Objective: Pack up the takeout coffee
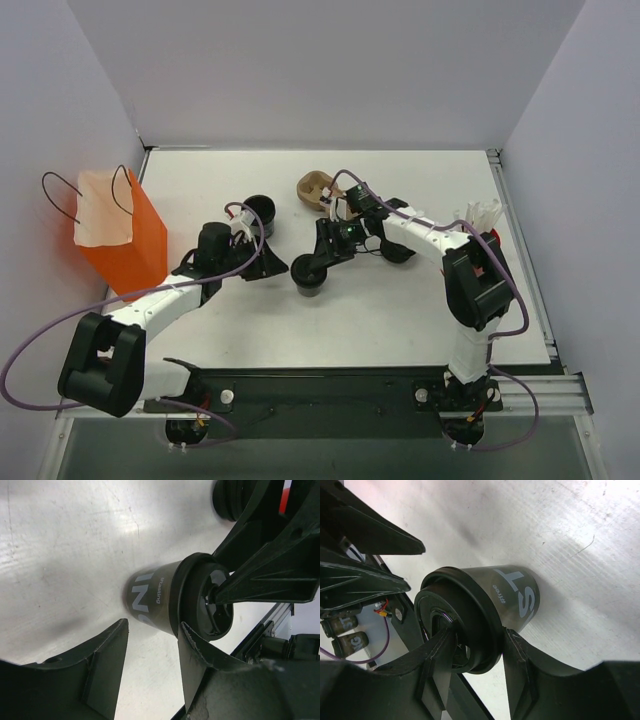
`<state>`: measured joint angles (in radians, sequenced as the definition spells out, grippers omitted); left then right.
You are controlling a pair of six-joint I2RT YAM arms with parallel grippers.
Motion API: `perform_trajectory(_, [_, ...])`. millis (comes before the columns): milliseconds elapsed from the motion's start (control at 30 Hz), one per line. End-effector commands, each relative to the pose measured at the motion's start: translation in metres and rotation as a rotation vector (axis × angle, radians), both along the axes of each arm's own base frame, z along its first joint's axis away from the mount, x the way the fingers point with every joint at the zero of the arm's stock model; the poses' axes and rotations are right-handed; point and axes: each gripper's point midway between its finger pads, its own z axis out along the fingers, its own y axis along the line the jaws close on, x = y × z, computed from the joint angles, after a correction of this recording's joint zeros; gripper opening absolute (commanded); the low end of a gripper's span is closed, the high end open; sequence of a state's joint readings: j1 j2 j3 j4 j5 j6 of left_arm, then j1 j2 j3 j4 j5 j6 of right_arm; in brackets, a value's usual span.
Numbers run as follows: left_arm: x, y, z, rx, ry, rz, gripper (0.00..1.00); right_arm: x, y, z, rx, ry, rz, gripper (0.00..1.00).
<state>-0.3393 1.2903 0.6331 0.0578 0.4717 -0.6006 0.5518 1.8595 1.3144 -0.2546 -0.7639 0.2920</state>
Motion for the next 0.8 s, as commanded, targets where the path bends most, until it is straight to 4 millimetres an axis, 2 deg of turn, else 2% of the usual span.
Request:
perform_trajectory(0, [0.001, -0.009, 0.018, -0.086, -0.084, -0.026, 0.54, -0.015, -0.002, -0.007, -0.028, 0.049, 0.064, 0.31])
perform_trajectory(233, [0.000, -0.012, 0.013, -0.107, -0.081, -0.034, 0.54, -0.018, -0.001, -0.006, -0.031, 0.049, 0.076, 0.31])
perform_trajectory(467, [0.002, -0.012, 0.019, -0.119, -0.099, -0.026, 0.54, -0.018, 0.000, -0.005, -0.032, 0.049, 0.073, 0.31])
perform_trajectory(767, [0.001, -0.014, 0.000, -0.124, -0.062, -0.024, 0.53, -0.018, 0.003, -0.004, -0.028, 0.050, 0.076, 0.31])
